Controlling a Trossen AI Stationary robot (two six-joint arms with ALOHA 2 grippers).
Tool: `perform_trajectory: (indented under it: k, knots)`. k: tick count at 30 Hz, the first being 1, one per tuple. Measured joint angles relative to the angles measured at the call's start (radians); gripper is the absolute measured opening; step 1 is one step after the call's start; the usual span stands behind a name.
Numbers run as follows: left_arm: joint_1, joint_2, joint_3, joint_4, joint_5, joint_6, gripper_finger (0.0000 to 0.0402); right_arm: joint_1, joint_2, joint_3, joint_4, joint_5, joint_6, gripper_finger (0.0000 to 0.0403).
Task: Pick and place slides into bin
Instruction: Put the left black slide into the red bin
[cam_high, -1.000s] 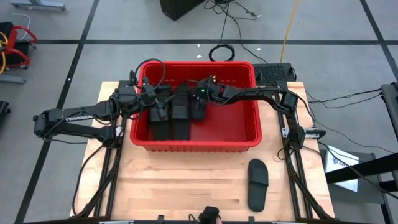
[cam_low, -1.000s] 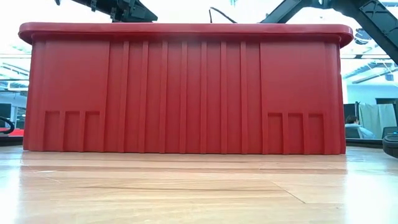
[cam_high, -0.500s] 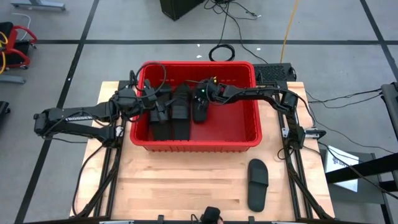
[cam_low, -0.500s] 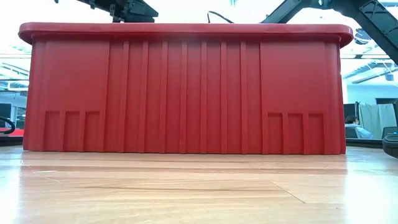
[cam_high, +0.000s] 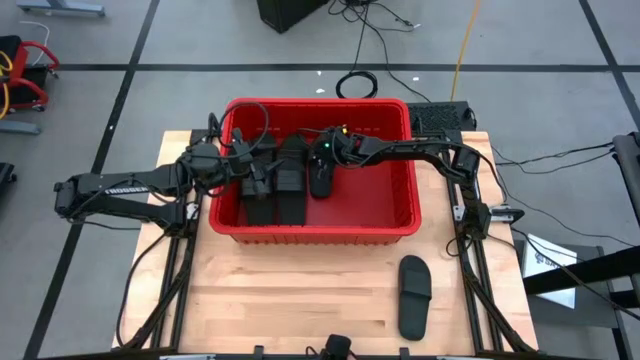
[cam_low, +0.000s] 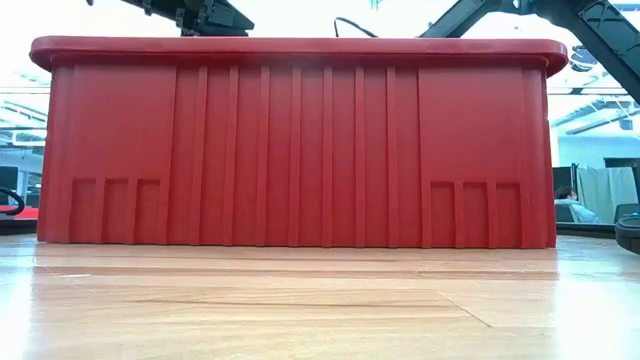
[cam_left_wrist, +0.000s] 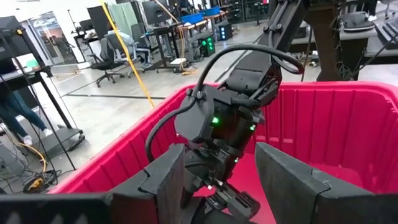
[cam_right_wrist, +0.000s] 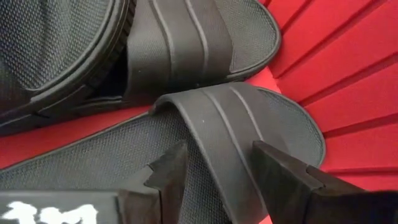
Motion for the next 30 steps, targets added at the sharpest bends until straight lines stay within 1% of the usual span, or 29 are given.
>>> perform_trajectory:
  k: [8,12,13,18,26,30]
  knots:
    - [0.000,0.000,0.000,-0.021,0.000,-0.014,0.0200,0.000,0.000,0.000,0.000,0.003,-0.023,0.0169]
    - [0.000,0.000,0.000,-0.020,0.000,-0.014,0.0200,-0.003,0.000,0.000,0.035,0.112,-0.033,0.0164]
    - [0.000,0.000,0.000,-0.019,0.000,-0.014,0.0200,-0.008,-0.001,0.000,0.042,0.114,-0.038,0.0163]
    - [0.000,0.000,0.000,-0.020,0.000,-0.014,0.0200,-0.027,-0.001,0.000,0.051,0.037,-0.034,0.0164]
    - [-0.001,0.000,0.000,-0.024,0.000,-0.015,0.0200,-0.024,-0.001,0.000,0.010,-0.078,-0.026,0.0163]
    - [-0.001,0.000,0.000,-0.024,0.000,-0.016,0.0200,-0.019,-0.001,0.000,0.007,-0.103,-0.018,0.0161]
